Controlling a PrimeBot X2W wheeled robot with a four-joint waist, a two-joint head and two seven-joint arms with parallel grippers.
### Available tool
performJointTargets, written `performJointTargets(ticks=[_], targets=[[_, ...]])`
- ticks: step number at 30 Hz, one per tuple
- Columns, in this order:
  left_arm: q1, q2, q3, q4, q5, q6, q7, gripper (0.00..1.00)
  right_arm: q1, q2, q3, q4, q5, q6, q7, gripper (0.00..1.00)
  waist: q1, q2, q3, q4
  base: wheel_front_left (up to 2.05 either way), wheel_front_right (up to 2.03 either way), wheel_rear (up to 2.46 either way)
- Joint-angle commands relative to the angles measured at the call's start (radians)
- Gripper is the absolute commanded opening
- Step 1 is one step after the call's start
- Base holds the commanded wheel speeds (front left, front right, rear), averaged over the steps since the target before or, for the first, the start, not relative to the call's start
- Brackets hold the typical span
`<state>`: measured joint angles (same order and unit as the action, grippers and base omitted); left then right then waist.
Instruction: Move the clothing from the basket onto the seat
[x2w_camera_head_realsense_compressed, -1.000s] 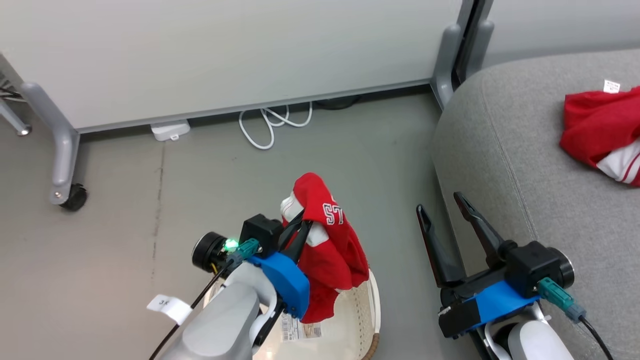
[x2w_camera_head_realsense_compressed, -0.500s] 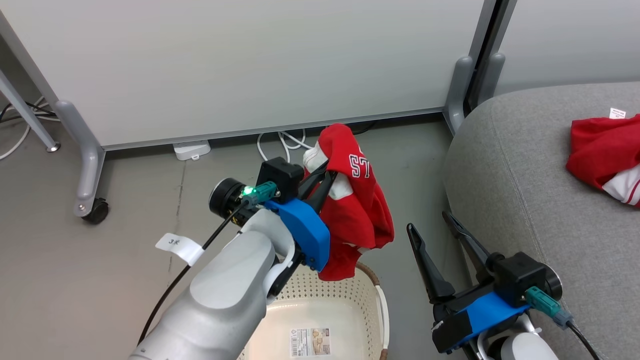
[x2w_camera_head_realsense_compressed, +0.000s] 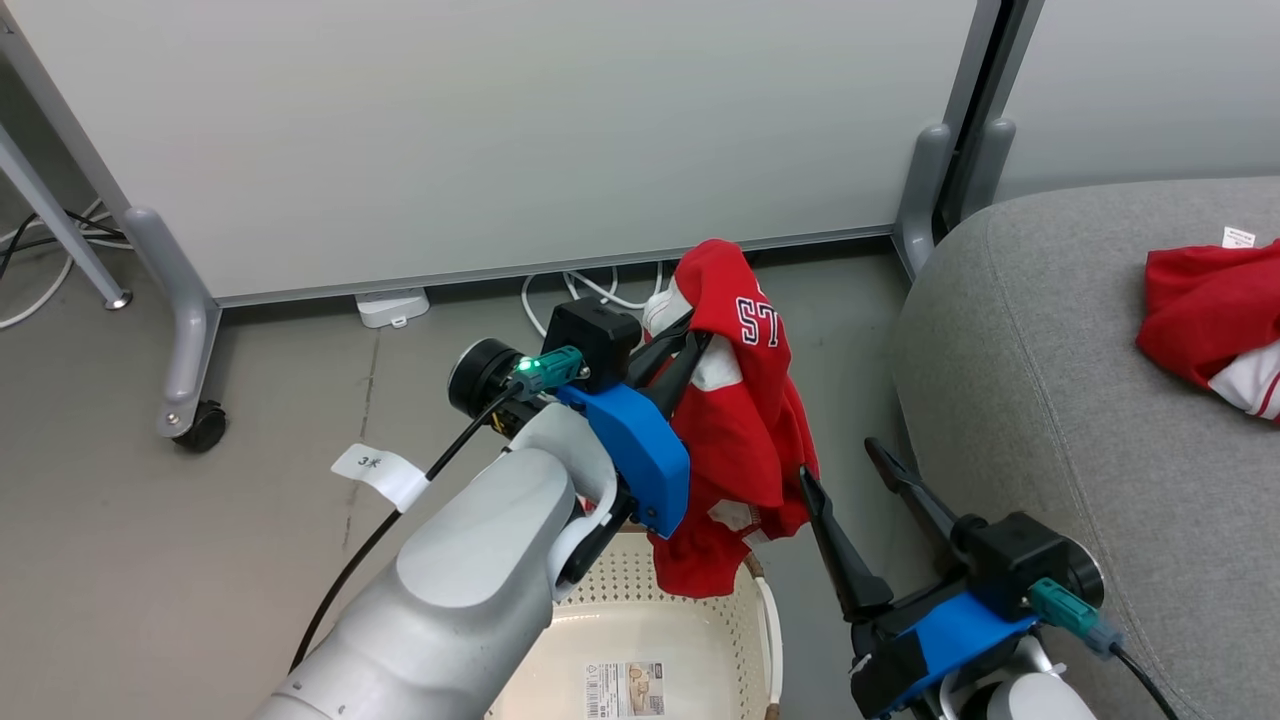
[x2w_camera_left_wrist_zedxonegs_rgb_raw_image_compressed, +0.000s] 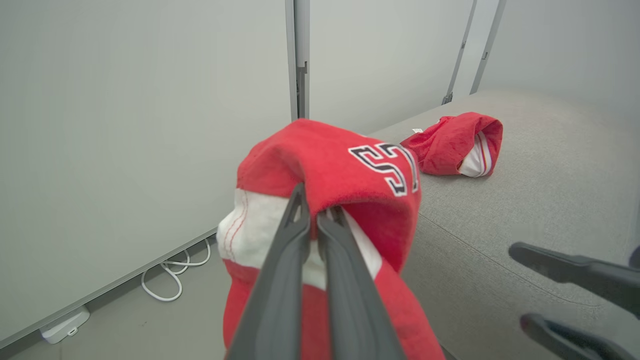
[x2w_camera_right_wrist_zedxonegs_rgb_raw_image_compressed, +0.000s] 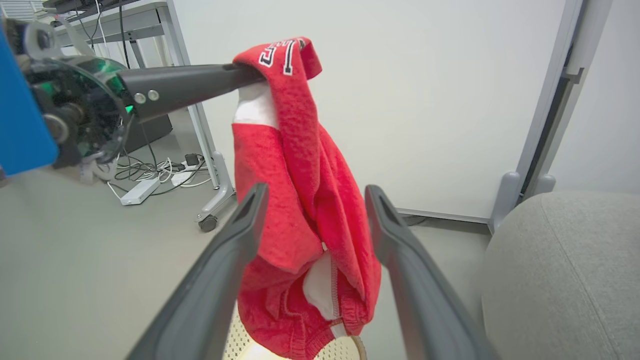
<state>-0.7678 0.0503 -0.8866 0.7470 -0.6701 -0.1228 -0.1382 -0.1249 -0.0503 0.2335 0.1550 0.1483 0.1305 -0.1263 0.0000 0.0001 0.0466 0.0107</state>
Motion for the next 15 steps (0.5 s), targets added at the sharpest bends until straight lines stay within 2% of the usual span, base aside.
performJointTargets(ticks=[1, 8, 15], targets=[[-0.018, 0.001, -0.004, -0.002, -0.009, 0.008, -0.008, 0.00, -0.006, 0.000, 0.007, 0.007, 0.001, 0.000, 0.005, 1.00, 0.0000, -0.0001, 0.000, 0.001, 0.00, 0.00, 0.00], [-0.023, 0.001, -0.028, -0.010, -0.024, 0.013, -0.014, 0.00, -0.082, 0.000, 0.068, 0.083, 0.005, 0.000, 0.034, 1.00, 0.0000, -0.0001, 0.006, 0.004, 0.00, 0.00, 0.00], [-0.034, 0.001, -0.064, -0.038, -0.044, 0.020, -0.012, 0.00, -0.205, 0.000, 0.116, 0.246, 0.017, 0.000, 0.016, 1.00, 0.0000, -0.0001, 0.011, 0.012, 0.00, 0.00, 0.00]])
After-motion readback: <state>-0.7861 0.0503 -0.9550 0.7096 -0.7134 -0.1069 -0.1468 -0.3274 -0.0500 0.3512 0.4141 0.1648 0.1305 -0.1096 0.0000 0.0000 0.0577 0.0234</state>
